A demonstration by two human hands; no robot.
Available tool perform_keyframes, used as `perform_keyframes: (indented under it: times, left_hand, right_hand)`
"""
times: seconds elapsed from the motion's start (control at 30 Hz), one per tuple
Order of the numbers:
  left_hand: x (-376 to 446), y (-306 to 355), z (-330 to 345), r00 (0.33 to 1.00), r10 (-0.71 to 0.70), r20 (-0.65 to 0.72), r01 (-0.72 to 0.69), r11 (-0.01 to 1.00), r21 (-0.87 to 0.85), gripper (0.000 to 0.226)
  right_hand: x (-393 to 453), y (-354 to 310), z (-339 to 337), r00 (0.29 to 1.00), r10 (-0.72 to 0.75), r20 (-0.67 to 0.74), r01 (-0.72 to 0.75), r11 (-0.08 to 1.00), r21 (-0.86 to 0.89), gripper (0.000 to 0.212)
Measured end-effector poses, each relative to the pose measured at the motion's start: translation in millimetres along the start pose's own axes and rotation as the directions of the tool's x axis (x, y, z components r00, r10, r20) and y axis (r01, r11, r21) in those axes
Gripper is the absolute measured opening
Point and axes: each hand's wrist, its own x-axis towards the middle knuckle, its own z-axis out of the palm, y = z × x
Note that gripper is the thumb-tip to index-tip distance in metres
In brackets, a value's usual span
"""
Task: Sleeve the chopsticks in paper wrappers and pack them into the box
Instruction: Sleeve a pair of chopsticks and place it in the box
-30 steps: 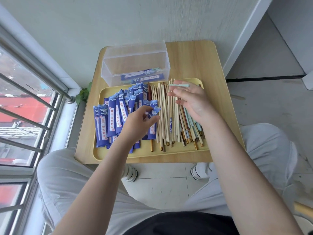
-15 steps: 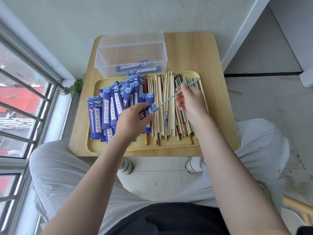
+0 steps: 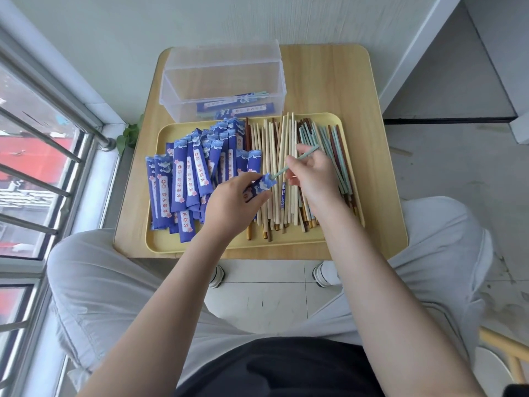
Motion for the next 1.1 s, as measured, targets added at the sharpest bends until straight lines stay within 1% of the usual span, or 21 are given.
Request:
perform_keyframes:
  times: [0.03,0.07,0.1,0.13,0.17,0.23,0.27,0.3,0.37,0.4,0.43,0.47,0.53,0.57,0.6,0.63,0.7,0.83,1.0,1.1]
  left_hand:
    - [0.3,0.8,1.5,1.0,0.005,0.0,-0.005,1.0,0.013,0.037]
    - [0.6,1.4,3.1,1.0,0.005,-0.002,-0.005,1.0,0.027,0.037]
    - [1.2,2.2,4.7,1.0,-0.001,-0.004,0.001,0.999,0.042,0.038]
    - [2.0,2.8,6.3,1.0,-0.011,-0.005,0.011,0.998,0.056,0.038]
    - [3.0,3.6,7.7,1.0,-0.021,-0.005,0.021,0.997,0.069,0.039]
    - [6.8,5.5,9.9,0.999,-0.035,-0.005,0.035,0.994,0.104,0.04]
    - [9.4,6.1,10.4,0.999,-0.039,-0.004,0.039,0.991,0.131,0.041]
    - [11.8,6.3,10.7,0.999,-0.043,0.004,0.042,0.986,0.16,0.041]
    - [15.3,6.2,10.9,0.998,-0.055,0.032,0.047,0.978,0.203,0.04]
    - [16.1,6.0,10.3,0.997,-0.056,0.044,0.046,0.976,0.213,0.04]
    - [16.2,5.8,9.9,0.997,-0.051,0.053,0.039,0.976,0.214,0.038]
    - [16.3,5.9,9.3,0.997,-0.042,0.059,0.029,0.977,0.211,0.037]
    - [15.8,6.5,9.3,0.997,-0.025,0.068,0.01,0.979,0.201,0.037]
    - [15.7,6.9,9.7,0.997,-0.021,0.072,0.006,0.979,0.202,0.037]
    - [15.5,7.3,10.0,0.997,-0.02,0.075,0.004,0.978,0.207,0.037]
    - [15.3,7.9,10.4,0.997,-0.021,0.076,0.005,0.977,0.212,0.036]
    - [14.5,8.9,10.4,0.997,-0.029,0.078,0.011,0.975,0.224,0.035]
    - [13.6,8.4,9.9,0.995,-0.055,0.084,0.033,0.969,0.244,0.034]
    - [12.0,4.2,10.9,0.992,-0.073,0.098,0.047,0.968,0.245,0.034]
    - [10.7,3.6,12.0,0.992,-0.077,0.098,0.051,0.968,0.246,0.035]
  right_hand:
    - [-1.1,1.2,3.0,0.999,-0.03,-0.044,0.029,0.999,-0.04,0.05]
    - [-2.6,2.2,5.6,0.994,-0.074,-0.08,0.067,0.994,-0.086,0.059]
    - [-4.5,2.3,7.7,0.987,-0.127,-0.1,0.113,0.984,-0.135,0.062]
    - [-6.1,2.1,9.5,0.979,-0.175,-0.103,0.153,0.97,-0.19,0.058]
    - [-7.5,2.8,11.4,0.972,-0.22,-0.087,0.192,0.947,-0.258,0.048]
    - [-11.4,5.7,14.7,0.954,-0.301,-0.012,0.271,0.875,-0.402,0.022]
    - [-13.1,6.9,16.0,0.947,-0.32,0.022,0.297,0.851,-0.433,0.018]
    - [-13.5,7.6,16.0,0.947,-0.318,0.036,0.3,0.844,-0.444,0.023]
    - [-11.3,3.1,10.7,0.959,-0.285,0.007,0.259,0.862,-0.436,0.033]
    - [-8.0,0.4,5.2,0.958,-0.284,-0.031,0.241,0.862,-0.447,0.034]
    - [-3.9,-1.8,-1.9,0.954,-0.293,-0.068,0.222,0.837,-0.501,0.032]
    - [0.5,-3.0,-9.5,0.946,-0.309,-0.096,0.194,0.781,-0.594,0.026]
    - [6.8,-2.8,-21.7,0.95,-0.292,-0.109,0.102,0.622,-0.776,0.019]
    - [8.7,-2.1,-24.9,0.964,-0.246,-0.102,0.055,0.557,-0.829,0.022]
    - [9.6,-1.3,-25.7,0.977,-0.19,-0.094,0.017,0.515,-0.857,0.028]
    - [10.0,-1.0,-25.6,0.985,-0.148,-0.091,-0.006,0.495,-0.869,0.033]
    - [10.5,-0.4,-24.0,0.988,-0.12,-0.095,-0.023,0.494,-0.869,0.036]
    - [11.9,0.1,-21.5,0.984,-0.133,-0.116,-0.033,0.506,-0.862,0.034]
    - [13.1,-3.3,-21.4,0.988,-0.104,-0.118,-0.05,0.503,-0.863,0.032]
    - [12.6,-1.9,-21.5,0.984,-0.133,-0.118,-0.035,0.506,-0.862,0.026]
